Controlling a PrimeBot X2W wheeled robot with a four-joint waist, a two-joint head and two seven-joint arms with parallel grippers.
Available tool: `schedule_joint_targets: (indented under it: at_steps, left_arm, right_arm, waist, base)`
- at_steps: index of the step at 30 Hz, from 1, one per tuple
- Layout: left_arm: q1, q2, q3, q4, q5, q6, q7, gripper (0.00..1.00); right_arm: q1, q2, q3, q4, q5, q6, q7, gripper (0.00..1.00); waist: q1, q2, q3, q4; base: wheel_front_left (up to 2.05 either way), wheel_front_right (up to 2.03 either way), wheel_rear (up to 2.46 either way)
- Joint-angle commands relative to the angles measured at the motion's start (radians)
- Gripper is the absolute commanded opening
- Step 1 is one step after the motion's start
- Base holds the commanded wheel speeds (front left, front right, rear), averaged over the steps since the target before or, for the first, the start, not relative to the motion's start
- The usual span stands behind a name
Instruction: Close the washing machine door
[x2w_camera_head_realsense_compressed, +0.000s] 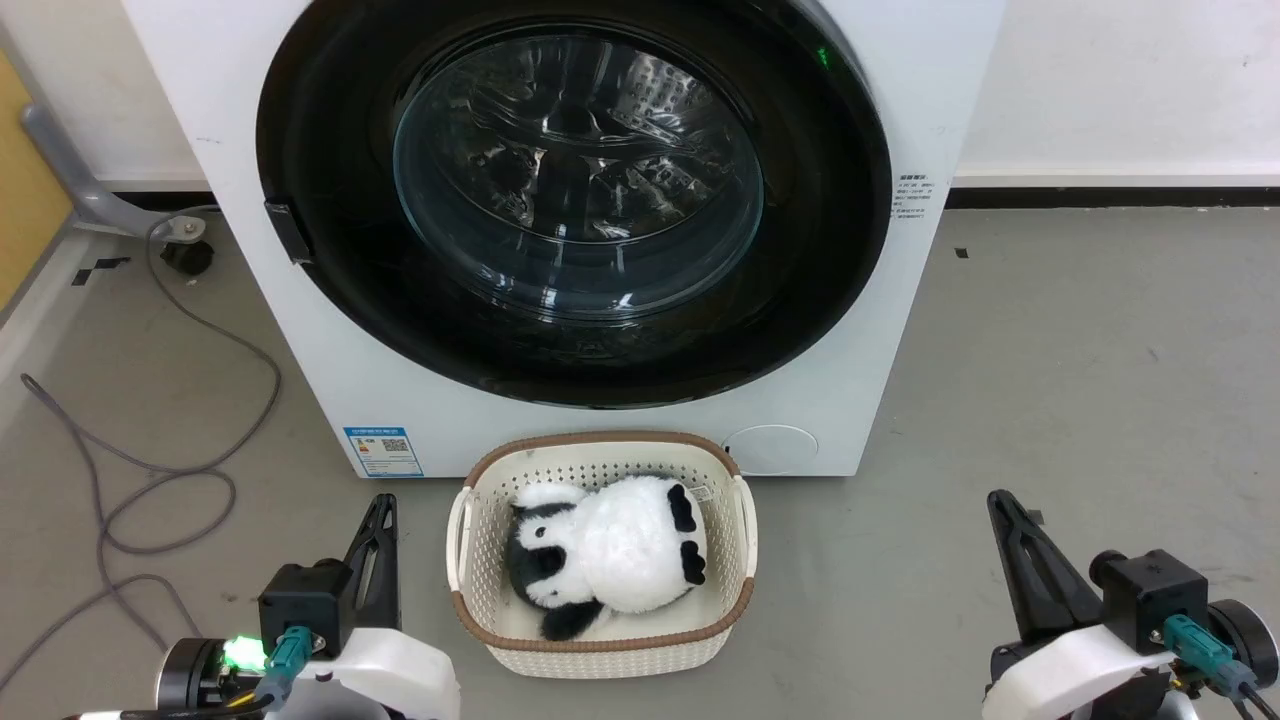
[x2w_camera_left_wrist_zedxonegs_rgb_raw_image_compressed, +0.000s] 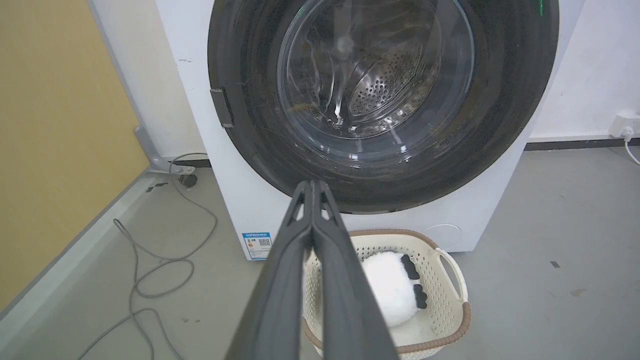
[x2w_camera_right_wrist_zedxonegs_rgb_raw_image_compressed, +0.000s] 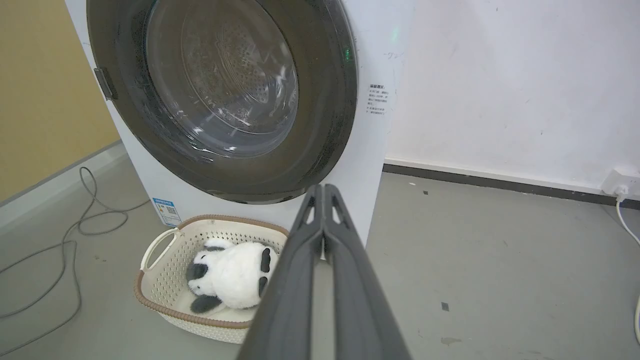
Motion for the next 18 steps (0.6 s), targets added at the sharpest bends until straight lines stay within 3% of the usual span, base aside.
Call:
schedule_joint_targets:
  at_steps: [1, 18]
  left_arm:
    - [-0.008, -0.001, 0.005, -0.006, 0.006, -0.007, 0.005, 0.00]
    - [-0.009, -0.007, 0.021, -0.014, 0.011, -0.032, 0.036, 0.00]
  right_arm:
    - [-0.010, 0.004, 0.003, -0.006, -0.011, 0.000, 0.006, 0.00]
    - [-0.012, 0.004, 0.008, -0.010, -0.025, -0.001, 0.036, 0.00]
  waist:
    - [0.0000, 0.0000, 0.000, 0.000]
    - [0.0000, 0.0000, 0.001, -0.006]
  base:
    - [0.00, 0.00, 0.00]
    - [0.00, 0.00, 0.00]
